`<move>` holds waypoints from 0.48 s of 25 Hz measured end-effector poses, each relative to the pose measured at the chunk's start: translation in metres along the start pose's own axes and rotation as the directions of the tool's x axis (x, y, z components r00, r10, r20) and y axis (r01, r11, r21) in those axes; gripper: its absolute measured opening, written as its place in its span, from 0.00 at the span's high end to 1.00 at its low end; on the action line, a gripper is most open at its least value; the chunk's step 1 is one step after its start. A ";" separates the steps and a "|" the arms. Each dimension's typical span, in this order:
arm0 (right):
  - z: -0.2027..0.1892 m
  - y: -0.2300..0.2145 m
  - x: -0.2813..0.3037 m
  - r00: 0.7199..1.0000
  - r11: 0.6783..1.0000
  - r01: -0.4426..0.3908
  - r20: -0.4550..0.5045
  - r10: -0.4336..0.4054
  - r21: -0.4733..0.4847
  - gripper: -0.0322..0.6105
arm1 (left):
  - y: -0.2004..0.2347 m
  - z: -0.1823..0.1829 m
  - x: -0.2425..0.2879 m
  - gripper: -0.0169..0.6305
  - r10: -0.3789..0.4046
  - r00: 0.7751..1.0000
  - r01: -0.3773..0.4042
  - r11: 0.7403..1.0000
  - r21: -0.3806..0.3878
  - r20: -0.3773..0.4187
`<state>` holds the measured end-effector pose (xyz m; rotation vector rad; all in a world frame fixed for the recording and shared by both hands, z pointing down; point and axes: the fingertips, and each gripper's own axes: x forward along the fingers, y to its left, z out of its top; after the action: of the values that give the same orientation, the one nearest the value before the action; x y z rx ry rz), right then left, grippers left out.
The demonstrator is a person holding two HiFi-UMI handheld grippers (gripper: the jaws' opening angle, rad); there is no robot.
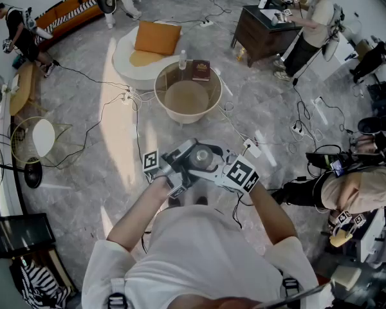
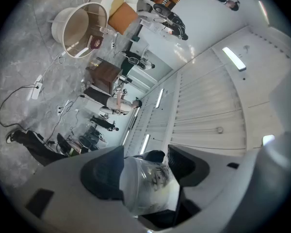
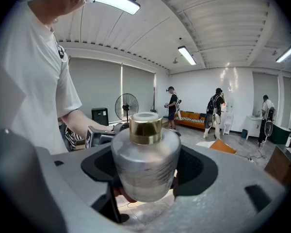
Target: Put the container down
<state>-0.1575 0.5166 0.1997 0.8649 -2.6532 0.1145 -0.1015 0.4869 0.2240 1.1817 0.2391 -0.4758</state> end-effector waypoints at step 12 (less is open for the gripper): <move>0.004 -0.008 0.014 1.000 1.000 0.005 0.000 -0.005 -0.002 0.42 | -0.008 0.014 -0.003 0.56 -0.007 1.000 0.007 1.000 0.000 -0.007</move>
<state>-0.1649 0.5015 0.2005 0.8707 -2.6507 0.1106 -0.1088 0.4717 0.2235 1.1827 0.2497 -0.4779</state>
